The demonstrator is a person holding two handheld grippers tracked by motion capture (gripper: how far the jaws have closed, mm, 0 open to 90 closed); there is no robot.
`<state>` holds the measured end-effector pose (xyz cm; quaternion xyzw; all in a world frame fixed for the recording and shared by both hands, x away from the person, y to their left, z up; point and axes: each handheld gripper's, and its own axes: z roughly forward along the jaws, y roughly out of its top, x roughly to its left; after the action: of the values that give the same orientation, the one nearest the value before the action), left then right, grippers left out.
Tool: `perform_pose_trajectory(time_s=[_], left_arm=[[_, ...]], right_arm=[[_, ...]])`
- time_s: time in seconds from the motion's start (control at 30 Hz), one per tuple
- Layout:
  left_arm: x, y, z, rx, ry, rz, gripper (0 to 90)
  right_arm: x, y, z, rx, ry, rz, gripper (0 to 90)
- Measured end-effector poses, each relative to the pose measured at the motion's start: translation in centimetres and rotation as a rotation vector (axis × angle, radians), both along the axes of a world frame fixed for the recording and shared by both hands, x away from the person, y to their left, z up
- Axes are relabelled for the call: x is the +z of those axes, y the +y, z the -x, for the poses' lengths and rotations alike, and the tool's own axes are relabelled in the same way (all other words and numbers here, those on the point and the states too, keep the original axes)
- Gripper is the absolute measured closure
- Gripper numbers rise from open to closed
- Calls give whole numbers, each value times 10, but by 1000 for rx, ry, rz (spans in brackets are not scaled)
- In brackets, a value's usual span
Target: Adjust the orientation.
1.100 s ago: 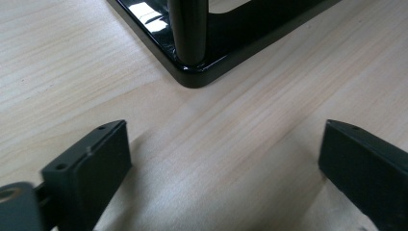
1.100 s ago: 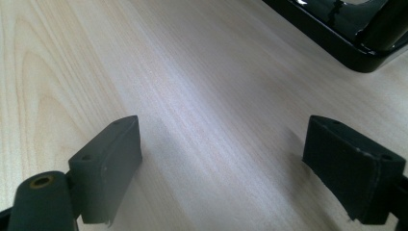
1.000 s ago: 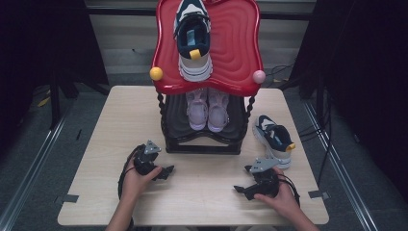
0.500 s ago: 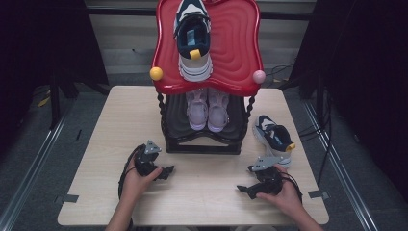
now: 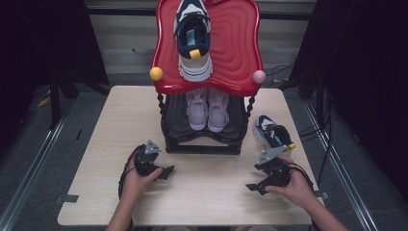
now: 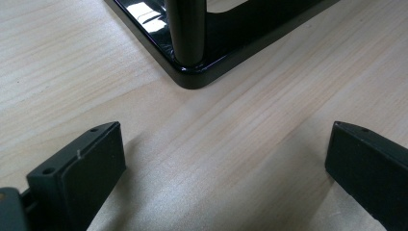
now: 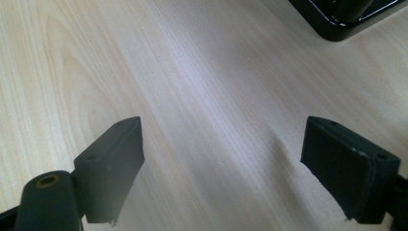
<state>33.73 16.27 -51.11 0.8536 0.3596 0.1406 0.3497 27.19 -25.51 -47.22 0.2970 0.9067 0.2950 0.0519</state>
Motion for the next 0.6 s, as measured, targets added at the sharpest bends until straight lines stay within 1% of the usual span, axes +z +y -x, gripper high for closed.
perform_pose_trajectory(time_s=[0.1,0.23,0.3,0.33,0.37,0.47,0.5,0.6], left_arm=[[0,0,0,0,0,0,0],[0,0,0,0,0,0,0],[0,0,0,0,0,1,0],[0,0,0,0,0,0,0],[0,0,0,0,0,0,0],[0,0,0,0,0,0,0],[0,0,0,0,0,0,0],[0,0,0,0,1,0,0]], right_arm=[[7,0,-3,19,2,24,145],[18,1,-7,26,4,35,145],[24,1,-10,30,-14,40,145],[27,1,-11,27,-15,38,146],[29,1,-14,37,-22,43,146],[38,0,-19,45,-24,73,146],[41,-1,-22,59,-34,80,146],[51,-5,-29,42,-39,92,145]])
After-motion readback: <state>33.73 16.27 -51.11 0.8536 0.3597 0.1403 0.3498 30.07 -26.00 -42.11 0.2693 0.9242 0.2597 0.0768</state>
